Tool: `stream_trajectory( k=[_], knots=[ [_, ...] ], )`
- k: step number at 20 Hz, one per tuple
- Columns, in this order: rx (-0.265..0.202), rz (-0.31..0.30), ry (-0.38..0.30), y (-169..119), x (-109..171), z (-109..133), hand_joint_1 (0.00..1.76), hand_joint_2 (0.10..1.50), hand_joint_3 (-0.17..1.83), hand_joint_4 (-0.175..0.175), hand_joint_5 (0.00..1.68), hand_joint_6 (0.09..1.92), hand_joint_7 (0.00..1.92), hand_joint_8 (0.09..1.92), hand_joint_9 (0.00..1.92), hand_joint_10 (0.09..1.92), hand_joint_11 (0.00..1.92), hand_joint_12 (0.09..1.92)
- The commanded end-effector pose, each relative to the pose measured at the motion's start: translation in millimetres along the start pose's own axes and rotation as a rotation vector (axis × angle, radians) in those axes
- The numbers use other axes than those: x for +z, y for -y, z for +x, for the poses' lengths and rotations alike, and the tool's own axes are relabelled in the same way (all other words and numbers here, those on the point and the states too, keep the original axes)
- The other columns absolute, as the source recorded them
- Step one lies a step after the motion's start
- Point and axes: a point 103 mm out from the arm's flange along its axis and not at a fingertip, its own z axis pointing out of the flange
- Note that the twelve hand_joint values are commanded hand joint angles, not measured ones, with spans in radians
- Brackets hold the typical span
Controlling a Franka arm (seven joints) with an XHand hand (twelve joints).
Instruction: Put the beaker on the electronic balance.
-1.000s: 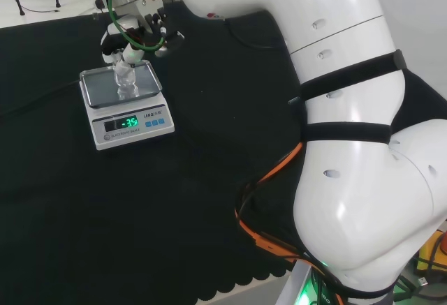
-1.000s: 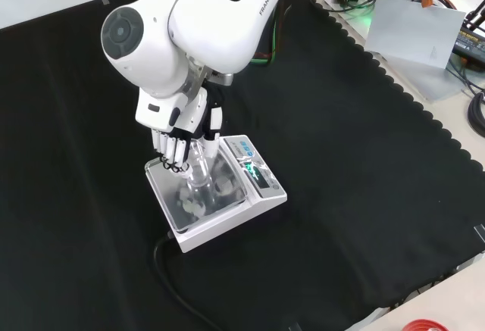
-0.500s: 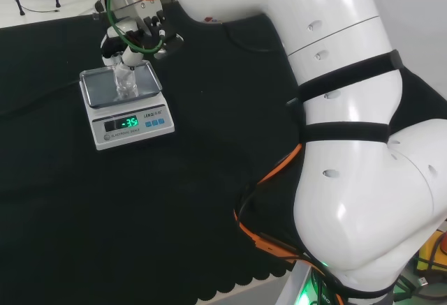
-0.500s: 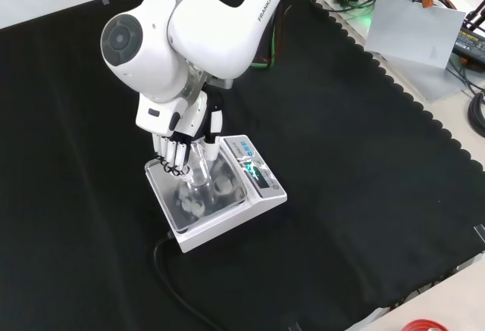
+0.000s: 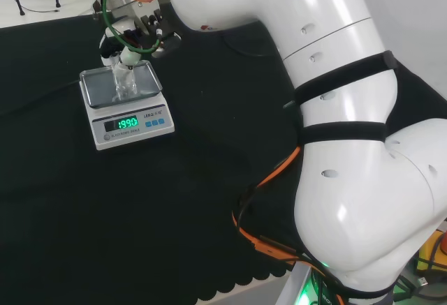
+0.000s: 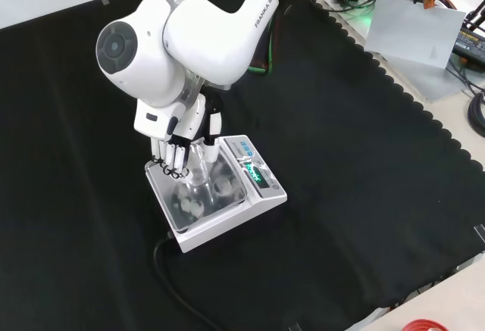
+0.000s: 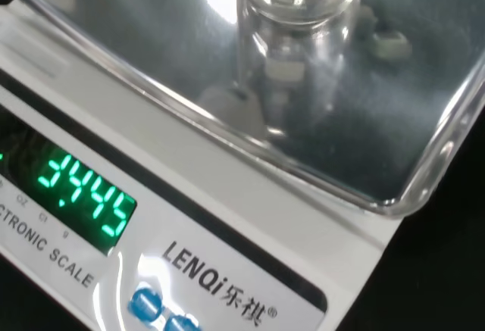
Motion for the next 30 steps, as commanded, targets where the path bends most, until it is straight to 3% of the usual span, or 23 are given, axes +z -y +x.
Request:
stream_trajectory(
  k=[1, 4, 9, 12, 14, 16, 18, 19, 22, 24, 30],
  knots=[
    [-0.004, 0.014, 0.005, 3, 2, -1, 0.97, 1.15, -0.17, -0.035, 0.46, 0.88, 0.48, 0.74, 0.86, 0.71, 0.64, 1.24],
    [-0.006, 0.013, 0.002, 5, 2, -2, 0.96, 1.11, -0.17, -0.033, 0.36, 0.78, 0.39, 0.73, 0.82, 0.73, 0.61, 1.26],
    [-0.008, 0.011, 0.01, 8, 2, -3, 0.95, 1.07, -0.17, -0.009, 0.21, 0.34, 0.13, 0.69, 0.76, 0.77, 0.57, 1.29],
    [-0.007, 0.011, 0.011, 10, 1, -4, 0.93, 1.05, -0.17, 0.025, 0.14, 0.15, 0.02, 0.48, 0.7, 0.79, 0.55, 1.3],
    [-0.004, 0.024, -0.004, 11, 3, -6, 0.9, 1.03, -0.17, 0.047, 0.11, 0.09, 0.0, 0.23, 0.44, 0.77, 0.43, 1.33],
    [-0.004, 0.034, -0.011, 11, 5, -7, 0.88, 1.02, -0.17, 0.062, 0.1, 0.09, 0.0, 0.16, 0.13, 0.66, 0.16, 1.38],
    [0.002, 0.039, -0.002, 13, 5, -8, 0.87, 1.02, -0.17, 0.065, 0.09, 0.09, 0.0, 0.1, 0.03, 0.24, 0.04, 1.17],
    [0.005, 0.04, 0.002, 14, 5, -8, 0.87, 1.01, -0.17, 0.065, 0.09, 0.09, 0.0, 0.09, 0.01, 0.13, 0.02, 1.03],
    [0.008, 0.029, 0.008, 20, 3, -8, 0.82, 0.96, -0.17, 0.059, 0.05, 0.09, 0.0, 0.09, 0.0, 0.09, 0.0, 0.62],
    [0.006, -0.006, 0.015, 29, -3, -9, 0.77, 0.9, -0.17, 0.059, 0.01, 0.09, 0.0, 0.09, 0.0, 0.09, 0.0, 0.53],
    [0.002, -0.08, -0.012, 49, -26, -12, 0.67, 0.86, -0.13, 0.055, 0.0, 0.09, 0.0, 0.09, 0.0, 0.09, 0.0, 0.91]
  ],
)
